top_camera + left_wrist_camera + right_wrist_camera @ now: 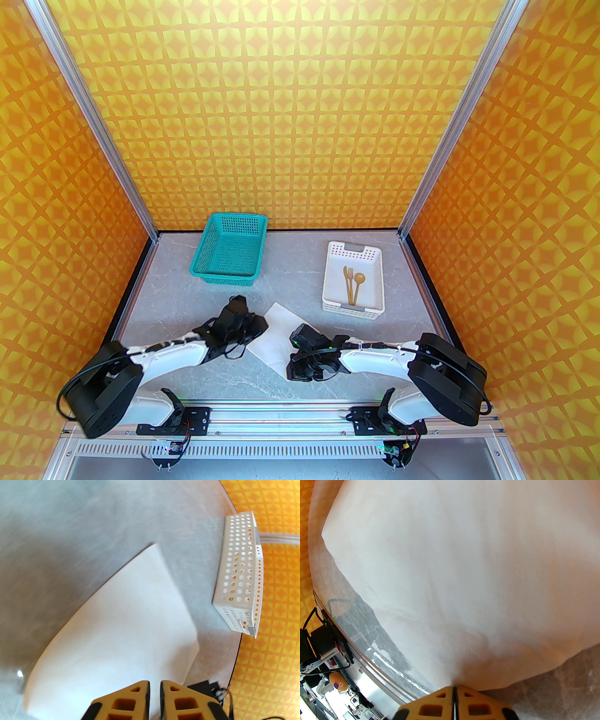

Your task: Place the utensils on the paper napkin and roll it up

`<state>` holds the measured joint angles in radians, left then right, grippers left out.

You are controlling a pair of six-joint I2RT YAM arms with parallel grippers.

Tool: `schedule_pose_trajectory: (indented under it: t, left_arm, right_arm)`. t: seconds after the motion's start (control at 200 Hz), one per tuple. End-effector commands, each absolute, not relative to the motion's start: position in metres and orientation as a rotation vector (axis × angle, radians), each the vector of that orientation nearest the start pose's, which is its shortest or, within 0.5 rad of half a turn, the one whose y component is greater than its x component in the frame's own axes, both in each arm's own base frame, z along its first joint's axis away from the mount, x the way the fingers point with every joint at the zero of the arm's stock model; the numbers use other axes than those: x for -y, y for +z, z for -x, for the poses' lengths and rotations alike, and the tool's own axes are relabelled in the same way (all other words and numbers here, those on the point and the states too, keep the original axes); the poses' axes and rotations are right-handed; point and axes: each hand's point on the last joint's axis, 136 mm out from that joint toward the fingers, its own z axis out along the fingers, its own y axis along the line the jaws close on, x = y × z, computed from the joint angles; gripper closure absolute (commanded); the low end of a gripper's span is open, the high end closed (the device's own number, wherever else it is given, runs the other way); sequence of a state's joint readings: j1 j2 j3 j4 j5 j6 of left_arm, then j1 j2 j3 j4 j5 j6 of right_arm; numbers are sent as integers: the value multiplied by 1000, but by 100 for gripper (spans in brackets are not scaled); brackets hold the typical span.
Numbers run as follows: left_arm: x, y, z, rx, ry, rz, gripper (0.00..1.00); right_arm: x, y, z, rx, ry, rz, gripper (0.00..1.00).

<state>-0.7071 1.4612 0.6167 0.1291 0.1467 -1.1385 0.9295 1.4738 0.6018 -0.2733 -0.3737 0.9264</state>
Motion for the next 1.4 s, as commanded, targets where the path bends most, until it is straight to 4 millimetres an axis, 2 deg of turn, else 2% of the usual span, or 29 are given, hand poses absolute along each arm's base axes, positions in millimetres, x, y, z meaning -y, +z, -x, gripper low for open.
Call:
schedule_pose_trajectory:
  t: [0.0,0.245,0.48,0.65,0.845,0.96,1.075,1.215,1.295,1.395]
  left_arm:
    - [273,50,-275,-2587,-954,355,87]
    - [285,20,-291,-2631,-885,276,89]
    - [267,3,-292,-2648,-799,344,90]
    - [255,1,-292,-2644,-781,374,90]
    - [258,5,-294,-2637,-794,356,90]
    - [262,9,-294,-2630,-822,341,89]
    - [267,15,-295,-2622,-864,322,86]
    - [284,28,-294,-2605,-1002,309,79]
    - [294,37,-295,-2590,-1080,305,75]
    - [297,53,-297,-2558,-1113,285,71]
  right_arm:
    - [-253,-4,-123,-3110,685,126,89]
    - [-249,-7,-122,-3126,647,132,90]
    - [-239,-12,-119,-3144,585,154,90]
    - [-233,-15,-117,-3157,539,177,90]
    - [-236,-11,-118,-3145,557,196,90]
    - [-249,-2,-121,-3107,660,217,89]
    - [-267,17,-129,-3029,807,224,86]
    - [-286,50,-138,-2920,961,239,74]
    - [-283,62,-143,-2898,966,239,72]
    - [-266,74,-151,-2880,935,203,72]
